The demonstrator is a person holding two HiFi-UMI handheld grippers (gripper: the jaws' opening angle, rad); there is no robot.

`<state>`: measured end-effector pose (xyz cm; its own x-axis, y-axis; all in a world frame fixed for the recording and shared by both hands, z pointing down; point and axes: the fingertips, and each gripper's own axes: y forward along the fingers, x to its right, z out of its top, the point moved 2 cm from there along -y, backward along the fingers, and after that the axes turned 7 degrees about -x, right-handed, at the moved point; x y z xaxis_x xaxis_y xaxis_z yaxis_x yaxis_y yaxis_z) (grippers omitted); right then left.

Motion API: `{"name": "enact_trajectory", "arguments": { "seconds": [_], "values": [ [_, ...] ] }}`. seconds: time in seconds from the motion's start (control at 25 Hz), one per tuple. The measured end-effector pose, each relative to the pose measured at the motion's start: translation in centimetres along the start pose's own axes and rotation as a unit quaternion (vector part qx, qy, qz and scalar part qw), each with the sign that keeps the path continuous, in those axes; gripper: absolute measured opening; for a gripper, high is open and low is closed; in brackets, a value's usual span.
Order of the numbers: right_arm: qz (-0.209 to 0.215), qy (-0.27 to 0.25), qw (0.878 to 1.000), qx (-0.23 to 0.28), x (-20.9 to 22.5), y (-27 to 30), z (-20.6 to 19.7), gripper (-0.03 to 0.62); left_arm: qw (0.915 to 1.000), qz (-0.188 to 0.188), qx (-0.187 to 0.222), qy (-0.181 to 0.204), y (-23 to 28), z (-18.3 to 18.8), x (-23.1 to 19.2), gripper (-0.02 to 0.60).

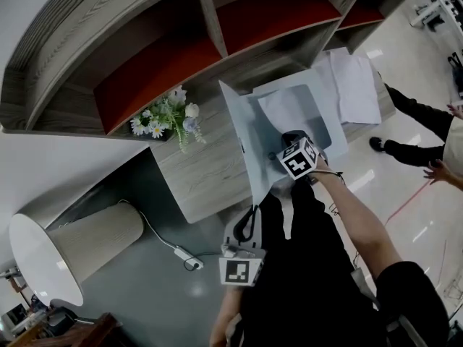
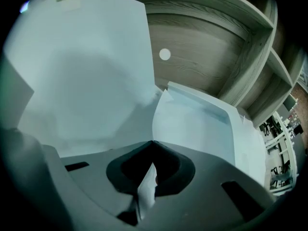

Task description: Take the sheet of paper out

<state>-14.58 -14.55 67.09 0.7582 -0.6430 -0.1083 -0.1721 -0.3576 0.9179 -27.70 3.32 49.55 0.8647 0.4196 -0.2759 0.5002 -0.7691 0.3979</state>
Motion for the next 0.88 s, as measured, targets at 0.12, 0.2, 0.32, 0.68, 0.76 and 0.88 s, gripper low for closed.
{"name": "enact_trajectory", "arguments": {
  "seconds": [0.12,0.2,0.32,0.68,0.76,0.88],
  "values": [
    [0.004,0.009,1.000,0.013,-0.2,-1.2,0.3,0.014,0.9999,-0.009,0.002,0.005,0.1,0.2,0.1,0.015],
    [0.005,0.016,1.000,0.023,-0.3,-2.0,0.5,0.014,0.9999,-0.015,0.002,0.007,0.2,0.3,0.2,0.015],
    [0.008,0.030,0.999,0.040,-0.3,-3.2,0.9,0.014,0.9996,-0.022,0.005,0.014,0.3,0.4,0.3,0.015],
    [0.021,0.075,0.993,0.089,0.8,-7.1,1.2,0.013,0.9988,-0.033,0.008,0.036,1.1,0.9,1.4,0.015],
    [0.030,0.087,0.991,0.102,1.2,-8.1,1.3,0.012,0.9988,-0.031,0.007,0.036,1.3,1.1,1.8,0.015],
    [0.046,0.105,0.985,0.125,1.6,-9.7,1.4,0.013,0.9990,-0.025,0.001,0.038,1.6,1.1,2.4,0.015]
  ]
}}
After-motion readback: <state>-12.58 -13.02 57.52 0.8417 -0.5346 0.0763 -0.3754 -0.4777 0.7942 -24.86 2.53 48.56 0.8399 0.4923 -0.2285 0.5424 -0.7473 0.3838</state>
